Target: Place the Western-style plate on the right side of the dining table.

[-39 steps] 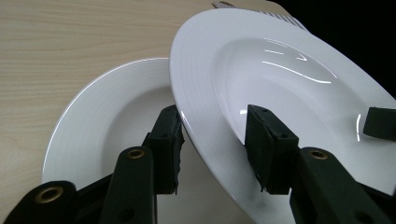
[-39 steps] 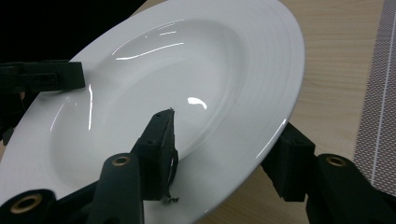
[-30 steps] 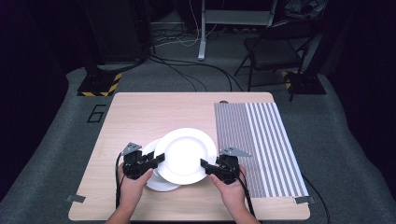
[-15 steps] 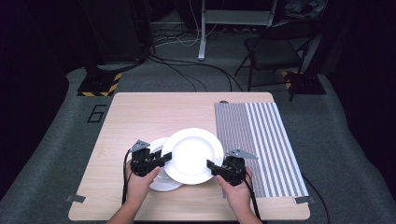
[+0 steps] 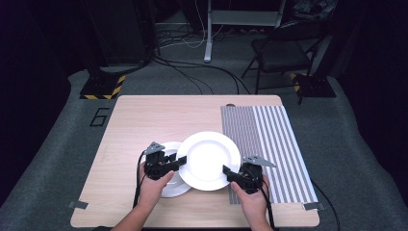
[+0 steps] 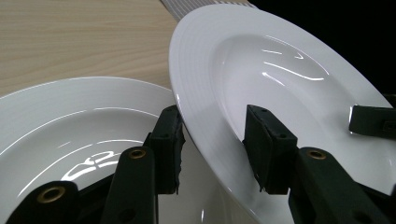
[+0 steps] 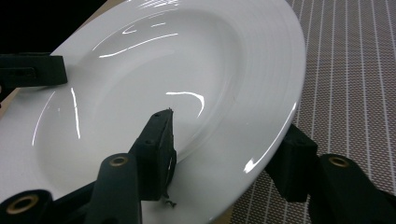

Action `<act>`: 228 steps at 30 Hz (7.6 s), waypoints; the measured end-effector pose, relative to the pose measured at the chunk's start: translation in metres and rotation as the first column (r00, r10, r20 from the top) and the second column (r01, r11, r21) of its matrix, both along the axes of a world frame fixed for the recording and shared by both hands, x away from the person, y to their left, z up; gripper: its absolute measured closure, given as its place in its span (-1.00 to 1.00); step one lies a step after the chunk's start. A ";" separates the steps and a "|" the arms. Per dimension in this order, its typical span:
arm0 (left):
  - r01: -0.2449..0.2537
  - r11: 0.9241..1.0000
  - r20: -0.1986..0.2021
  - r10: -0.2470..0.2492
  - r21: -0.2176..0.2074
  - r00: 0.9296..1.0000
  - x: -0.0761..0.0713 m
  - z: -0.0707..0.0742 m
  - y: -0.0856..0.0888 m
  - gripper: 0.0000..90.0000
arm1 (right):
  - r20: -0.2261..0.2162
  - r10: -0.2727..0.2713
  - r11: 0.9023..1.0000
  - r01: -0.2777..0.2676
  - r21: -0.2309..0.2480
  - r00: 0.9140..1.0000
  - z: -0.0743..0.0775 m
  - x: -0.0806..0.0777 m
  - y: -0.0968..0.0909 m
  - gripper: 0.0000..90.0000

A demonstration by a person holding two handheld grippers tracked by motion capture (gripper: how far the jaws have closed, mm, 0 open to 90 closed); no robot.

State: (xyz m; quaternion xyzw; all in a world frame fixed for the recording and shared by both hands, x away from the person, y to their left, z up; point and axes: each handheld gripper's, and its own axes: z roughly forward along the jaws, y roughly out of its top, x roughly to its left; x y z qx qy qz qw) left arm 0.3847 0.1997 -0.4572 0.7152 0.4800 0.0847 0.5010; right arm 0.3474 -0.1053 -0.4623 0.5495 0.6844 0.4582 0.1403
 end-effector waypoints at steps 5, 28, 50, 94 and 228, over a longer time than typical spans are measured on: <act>0.007 1.000 0.007 -0.007 -0.001 1.000 0.002 0.000 -0.010 0.28 | -0.009 -0.023 1.000 0.023 -0.006 1.000 0.000 -0.001 -0.009 0.02; 0.017 1.000 0.023 -0.017 -0.007 1.000 0.011 -0.003 -0.042 0.28 | 0.028 -0.112 0.993 0.112 -0.020 0.993 -0.001 -0.006 -0.030 0.04; 0.072 0.997 0.039 -0.071 -0.023 0.997 0.015 -0.008 -0.086 0.30 | 0.069 -0.273 0.961 0.275 -0.035 0.960 -0.008 -0.021 -0.061 0.08; 0.147 0.989 0.041 -0.146 -0.030 0.988 0.026 -0.012 -0.128 0.32 | 0.078 -0.373 0.926 0.377 -0.028 0.924 -0.012 -0.036 -0.094 0.09; 0.110 0.993 -0.022 -0.109 0.041 0.994 0.108 -0.059 -0.191 0.36 | -0.011 -0.430 0.898 0.426 -0.115 0.903 -0.052 0.046 -0.148 0.20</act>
